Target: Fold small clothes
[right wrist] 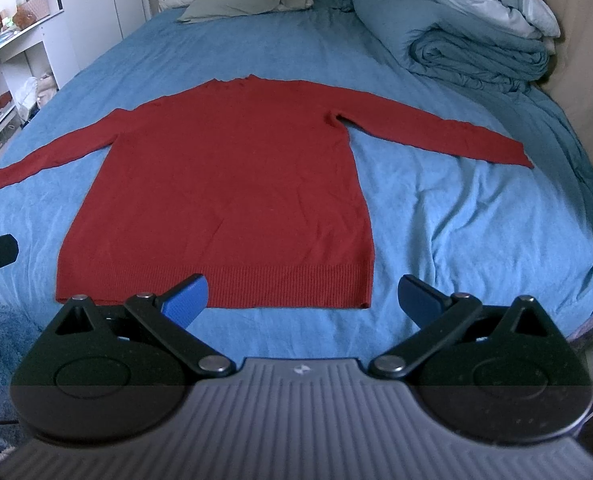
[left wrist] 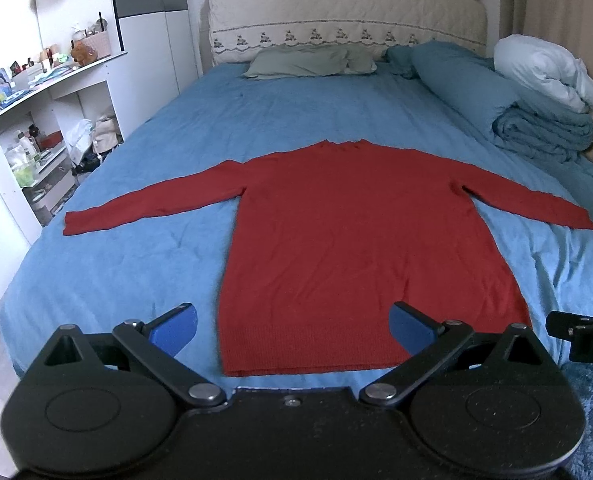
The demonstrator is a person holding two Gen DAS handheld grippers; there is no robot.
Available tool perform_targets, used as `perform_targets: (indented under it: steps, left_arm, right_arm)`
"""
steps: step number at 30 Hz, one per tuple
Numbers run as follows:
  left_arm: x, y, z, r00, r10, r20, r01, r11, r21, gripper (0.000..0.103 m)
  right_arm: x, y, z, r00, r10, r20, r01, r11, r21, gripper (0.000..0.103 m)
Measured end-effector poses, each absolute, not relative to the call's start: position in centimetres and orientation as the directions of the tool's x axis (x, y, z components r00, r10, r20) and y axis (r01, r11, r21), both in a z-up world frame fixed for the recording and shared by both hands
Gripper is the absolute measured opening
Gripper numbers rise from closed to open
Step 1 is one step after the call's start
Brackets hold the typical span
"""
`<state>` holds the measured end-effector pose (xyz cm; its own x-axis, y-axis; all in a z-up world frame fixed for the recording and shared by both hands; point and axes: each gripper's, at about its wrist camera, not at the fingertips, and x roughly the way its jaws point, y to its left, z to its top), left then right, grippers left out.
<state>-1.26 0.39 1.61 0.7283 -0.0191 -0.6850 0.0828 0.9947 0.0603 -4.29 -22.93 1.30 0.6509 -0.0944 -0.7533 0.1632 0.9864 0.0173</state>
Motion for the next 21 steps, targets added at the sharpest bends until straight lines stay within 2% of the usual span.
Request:
perform_targets:
  steps: [21]
  left_arm:
    - [-1.49, 0.46, 1.75, 0.732, -0.025, -0.681, 0.086, 0.995, 0.056, 0.103]
  right_arm:
    - [-4.34, -22.69, 1.22, 0.652, -0.095, -0.752, 0.159, 0.987, 0.013, 0.103]
